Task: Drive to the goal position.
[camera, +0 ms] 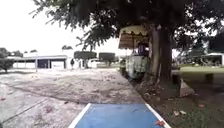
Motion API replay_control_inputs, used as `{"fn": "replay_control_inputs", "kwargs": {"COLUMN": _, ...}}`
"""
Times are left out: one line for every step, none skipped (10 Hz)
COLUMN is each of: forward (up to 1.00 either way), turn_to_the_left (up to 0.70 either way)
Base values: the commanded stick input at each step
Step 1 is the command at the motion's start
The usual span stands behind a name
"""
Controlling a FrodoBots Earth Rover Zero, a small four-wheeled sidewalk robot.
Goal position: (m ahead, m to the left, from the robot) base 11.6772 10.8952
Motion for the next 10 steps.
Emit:
{"fn": "replay_control_inputs", "kwargs": {"forward": 0.5, "turn_to_the_left": 0.0}}
{"fn": "replay_control_inputs", "kwargs": {"forward": 0.5, "turn_to_the_left": 0.0}}
{"fn": "replay_control_inputs", "kwargs": {"forward": 0.5, "turn_to_the_left": 0.0}}
{"fn": "replay_control_inputs", "kwargs": {"forward": 0.5, "turn_to_the_left": 0.0}}
{"fn": "replay_control_inputs", "kwargs": {"forward": 0.5, "turn_to_the_left": 0.0}}
{"fn": "replay_control_inputs", "kwargs": {"forward": 0.5, "turn_to_the_left": 0.0}}
{"fn": "replay_control_inputs", "kwargs": {"forward": 0.5, "turn_to_the_left": 0.0}}
{"fn": "replay_control_inputs", "kwargs": {"forward": 0.5, "turn_to_the_left": 0.0}}
{"fn": "replay_control_inputs", "kwargs": {"forward": 0.5, "turn_to_the_left": 0.0}}
{"fn": "replay_control_inputs", "kwargs": {"forward": 0.5, "turn_to_the_left": 0.0}}
